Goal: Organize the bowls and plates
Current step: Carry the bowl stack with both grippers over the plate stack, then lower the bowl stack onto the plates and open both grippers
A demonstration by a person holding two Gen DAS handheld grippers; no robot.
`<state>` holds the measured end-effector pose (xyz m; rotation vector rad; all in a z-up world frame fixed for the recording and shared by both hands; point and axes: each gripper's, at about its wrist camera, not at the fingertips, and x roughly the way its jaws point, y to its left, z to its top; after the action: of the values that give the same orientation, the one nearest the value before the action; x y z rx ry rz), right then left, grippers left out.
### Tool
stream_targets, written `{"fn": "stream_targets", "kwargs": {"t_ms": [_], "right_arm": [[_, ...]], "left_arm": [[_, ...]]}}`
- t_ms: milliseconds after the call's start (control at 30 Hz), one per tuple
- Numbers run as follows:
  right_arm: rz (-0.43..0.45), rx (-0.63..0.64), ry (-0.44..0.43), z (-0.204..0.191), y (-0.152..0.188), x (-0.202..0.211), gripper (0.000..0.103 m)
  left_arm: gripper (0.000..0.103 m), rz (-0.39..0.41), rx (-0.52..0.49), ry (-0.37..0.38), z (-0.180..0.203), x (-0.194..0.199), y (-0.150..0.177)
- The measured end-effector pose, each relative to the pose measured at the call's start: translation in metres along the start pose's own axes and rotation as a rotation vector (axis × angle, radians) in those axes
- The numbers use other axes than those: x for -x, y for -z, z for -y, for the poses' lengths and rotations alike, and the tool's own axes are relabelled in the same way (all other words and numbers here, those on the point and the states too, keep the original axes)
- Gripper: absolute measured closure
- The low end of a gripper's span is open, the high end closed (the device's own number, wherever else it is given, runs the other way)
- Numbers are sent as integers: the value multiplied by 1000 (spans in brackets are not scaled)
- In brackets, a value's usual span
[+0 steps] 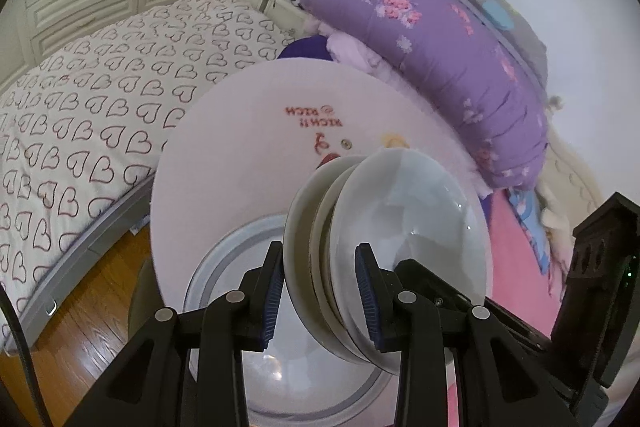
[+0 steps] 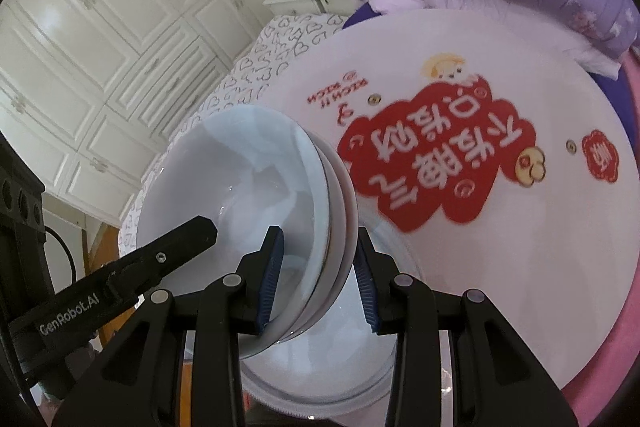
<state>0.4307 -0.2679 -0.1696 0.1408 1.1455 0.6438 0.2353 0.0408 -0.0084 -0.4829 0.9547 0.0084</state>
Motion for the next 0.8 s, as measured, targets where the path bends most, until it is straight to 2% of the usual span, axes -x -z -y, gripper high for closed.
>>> {"fn": "stream_targets", "kwargs": {"t_ms": [367,800], "right_arm": [[-19,6,10,0,37,-9,67],[-25,15,39,4,44,-18,65]], "left_arm": [[73,-12,8,-18,-9,9,39],[72,-40,4,-18,-4,-19,28]]}}
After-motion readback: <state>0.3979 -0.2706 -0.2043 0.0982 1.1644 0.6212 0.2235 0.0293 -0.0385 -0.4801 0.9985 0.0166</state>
